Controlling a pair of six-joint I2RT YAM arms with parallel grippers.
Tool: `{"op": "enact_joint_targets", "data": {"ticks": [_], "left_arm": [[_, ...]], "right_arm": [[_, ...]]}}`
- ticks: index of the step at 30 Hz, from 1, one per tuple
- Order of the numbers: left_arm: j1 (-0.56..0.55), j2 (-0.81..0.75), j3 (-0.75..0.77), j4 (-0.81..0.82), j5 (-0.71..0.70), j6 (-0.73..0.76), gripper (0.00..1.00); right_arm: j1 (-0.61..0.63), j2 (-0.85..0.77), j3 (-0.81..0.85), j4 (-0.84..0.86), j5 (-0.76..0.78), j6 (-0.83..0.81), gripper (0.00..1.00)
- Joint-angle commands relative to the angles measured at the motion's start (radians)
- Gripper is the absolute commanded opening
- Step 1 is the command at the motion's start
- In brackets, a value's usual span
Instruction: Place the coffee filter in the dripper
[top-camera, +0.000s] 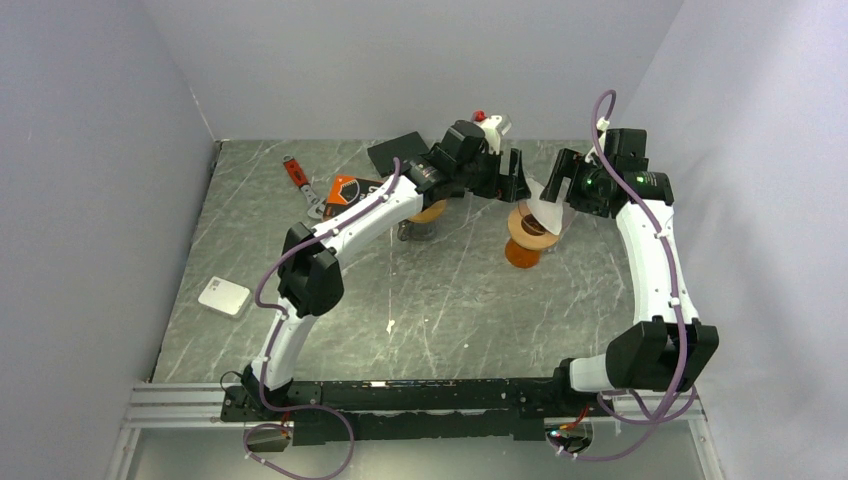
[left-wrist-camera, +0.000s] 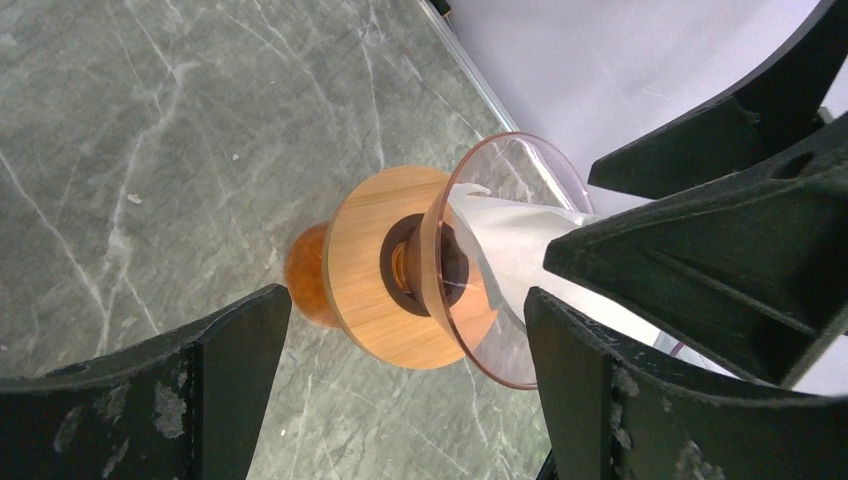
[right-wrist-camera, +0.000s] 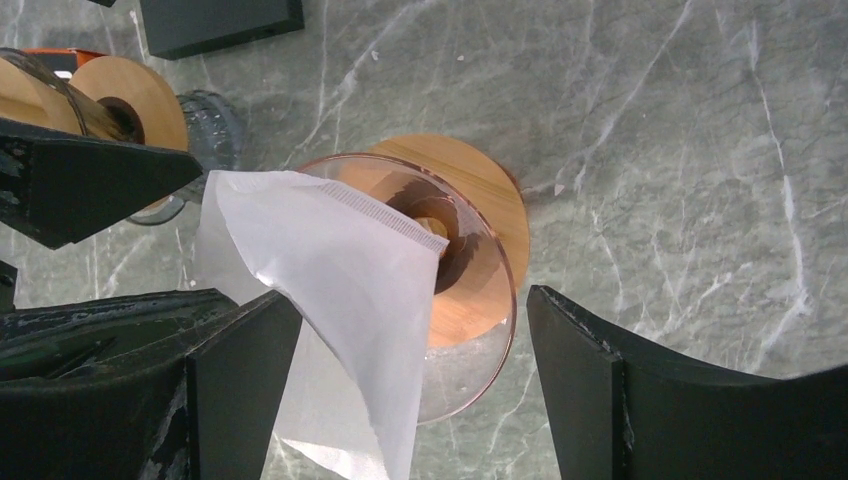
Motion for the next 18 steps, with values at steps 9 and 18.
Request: {"op": "enact_joint_targets", "data": {"ticks": [9, 18], "left_arm": [[-0.014, 0.048, 0.073, 0.002, 0.010, 0.018, 0.81], [-0.016, 0.059, 0.081, -0.001, 0.000, 0.021, 0.69]], "right_arm": [[-0.044, 0.031, -0.020, -0.003, -0.082, 0.023, 0.73], [-0.051, 0.056, -0.054, 0.008, -0.125, 0.034, 0.72]]}}
